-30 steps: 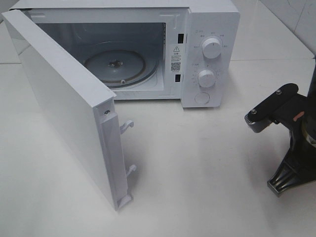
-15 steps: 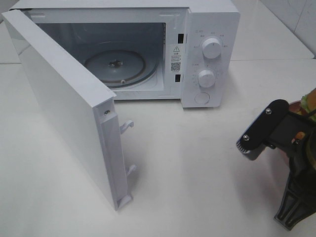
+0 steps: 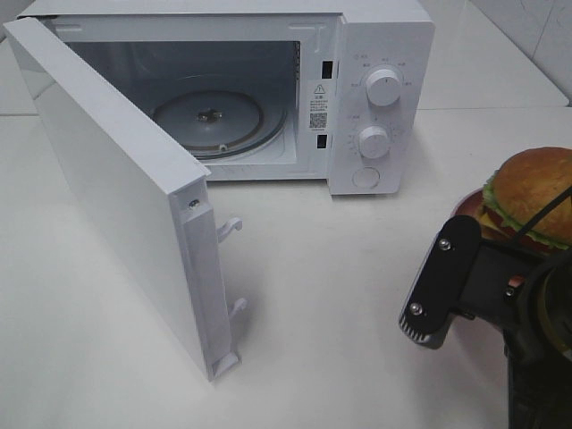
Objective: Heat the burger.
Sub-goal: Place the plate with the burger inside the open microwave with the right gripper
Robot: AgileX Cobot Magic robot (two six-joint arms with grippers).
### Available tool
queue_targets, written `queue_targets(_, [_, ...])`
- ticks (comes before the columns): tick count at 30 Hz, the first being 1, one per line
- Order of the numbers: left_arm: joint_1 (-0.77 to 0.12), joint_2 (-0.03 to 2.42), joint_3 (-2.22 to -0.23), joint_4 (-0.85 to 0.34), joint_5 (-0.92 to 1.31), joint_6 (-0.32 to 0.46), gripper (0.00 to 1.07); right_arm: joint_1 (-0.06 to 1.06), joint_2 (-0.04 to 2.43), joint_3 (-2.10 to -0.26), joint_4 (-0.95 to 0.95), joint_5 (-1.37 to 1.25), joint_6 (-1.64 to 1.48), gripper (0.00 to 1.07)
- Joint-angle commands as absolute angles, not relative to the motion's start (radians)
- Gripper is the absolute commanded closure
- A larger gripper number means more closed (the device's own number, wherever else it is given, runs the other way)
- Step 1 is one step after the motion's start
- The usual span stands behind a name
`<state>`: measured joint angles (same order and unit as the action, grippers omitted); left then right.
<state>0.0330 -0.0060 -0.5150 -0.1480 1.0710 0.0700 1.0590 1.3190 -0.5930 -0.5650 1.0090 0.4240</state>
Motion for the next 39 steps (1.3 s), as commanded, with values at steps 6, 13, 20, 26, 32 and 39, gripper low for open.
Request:
queue_targets(6, [0.036, -0.022, -0.516, -0.147, 1.067, 0.07, 0.07, 1.144, 1.313, -0.59, -0.616, 1.026, 0.308, 1.07])
queue_targets(13, [0.036, -0.022, -0.516, -0.147, 1.067, 0.07, 0.07, 1.155, 1.313, -0.59, -0.635, 0.979, 0.221, 1.07])
queue_targets(20, [0.036, -0.022, -0.516, -0.147, 1.067, 0.07, 0.07, 1.155, 1.313, -0.59, -0.654, 0.926, 0.147, 1.07])
queue_targets(26, [0.036, -0.022, -0.516, -0.147, 1.067, 0.07, 0.07, 1.155, 1.313, -0.59, -0.672, 0.876, 0.083, 1.07])
queue_targets(32, [0.036, -0.022, -0.516, -0.147, 1.067, 0.07, 0.07, 1.155, 1.313, -0.59, -0.685, 0.858, 0.024, 1.07])
queue_targets(39, [0.036, -0.022, -0.516, -0.147, 1.067, 0.07, 0.07, 1.155, 1.313, -0.59, -0.696, 0.757, 0.008, 1.07])
